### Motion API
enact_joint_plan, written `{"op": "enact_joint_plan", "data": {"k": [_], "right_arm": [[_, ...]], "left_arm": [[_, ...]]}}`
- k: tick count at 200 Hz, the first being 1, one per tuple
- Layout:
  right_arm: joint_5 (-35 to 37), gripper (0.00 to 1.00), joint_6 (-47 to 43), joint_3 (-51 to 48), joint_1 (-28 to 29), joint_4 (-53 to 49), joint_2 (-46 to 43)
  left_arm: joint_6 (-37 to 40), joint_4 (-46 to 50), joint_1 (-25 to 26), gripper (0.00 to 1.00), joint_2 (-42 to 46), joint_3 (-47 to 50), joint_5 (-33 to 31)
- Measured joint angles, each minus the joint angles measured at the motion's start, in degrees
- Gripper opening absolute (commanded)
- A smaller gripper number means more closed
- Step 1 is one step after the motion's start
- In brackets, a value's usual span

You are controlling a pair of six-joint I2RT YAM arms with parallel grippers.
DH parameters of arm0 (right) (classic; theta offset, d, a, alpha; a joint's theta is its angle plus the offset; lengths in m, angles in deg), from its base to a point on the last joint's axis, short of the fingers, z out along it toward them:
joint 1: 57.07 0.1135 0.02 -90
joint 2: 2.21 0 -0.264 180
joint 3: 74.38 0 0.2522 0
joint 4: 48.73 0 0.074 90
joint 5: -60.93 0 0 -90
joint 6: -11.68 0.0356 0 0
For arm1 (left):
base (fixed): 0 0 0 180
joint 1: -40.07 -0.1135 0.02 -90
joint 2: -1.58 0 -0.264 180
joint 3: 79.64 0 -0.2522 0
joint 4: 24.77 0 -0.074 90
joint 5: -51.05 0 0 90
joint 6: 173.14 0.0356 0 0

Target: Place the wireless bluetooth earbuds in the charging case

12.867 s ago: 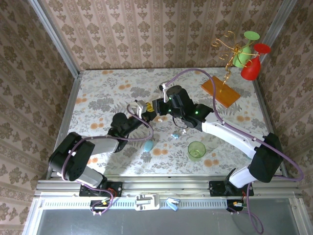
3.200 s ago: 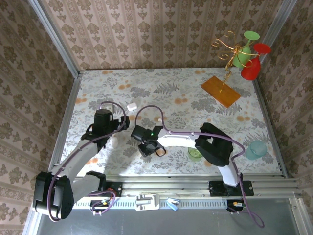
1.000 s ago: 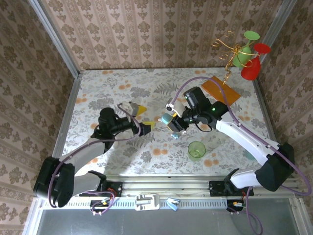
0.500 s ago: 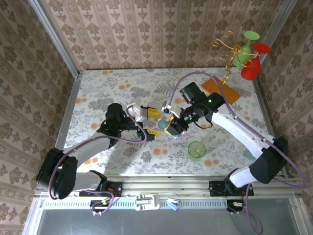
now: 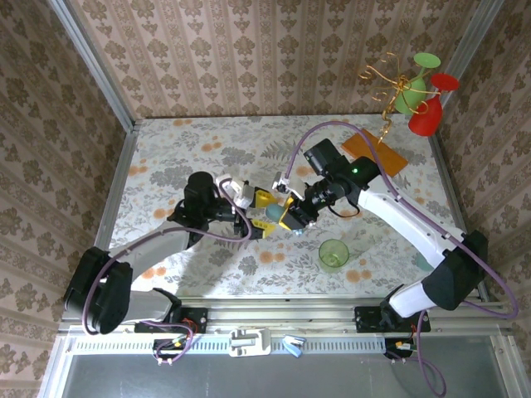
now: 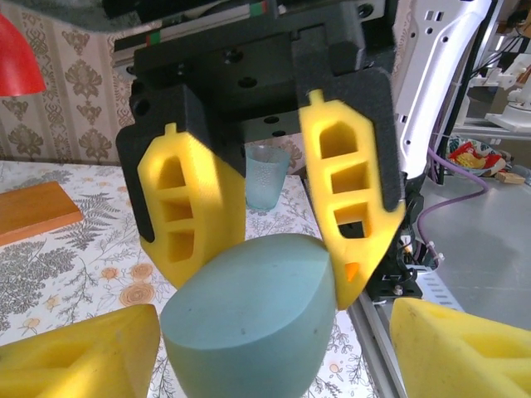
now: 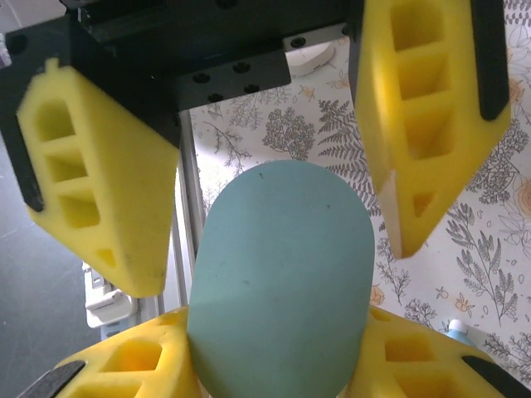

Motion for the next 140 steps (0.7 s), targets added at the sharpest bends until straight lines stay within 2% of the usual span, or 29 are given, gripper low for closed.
{"op": "enact_joint_plan", "data": {"k": [27,74,140], "right_arm": [[0.0,0.21,0.0,0.0,0.7,0.7,-0.6],[0.8,0.19,0.0,-2.5,0.8,3.6,-2.7],[1.7,0.19,0.0,-5.4,0.9,6.0,-5.2]], "left_arm": [[-1.4,0.7,0.0,0.70,-0.5,-0.5,0.0],[-4.5,0.7,0.3,0.57,-0.9,-0.9,0.9],[-9.5,-4.9,0.3,0.42,-2.4,-0.9,3.0]]}}
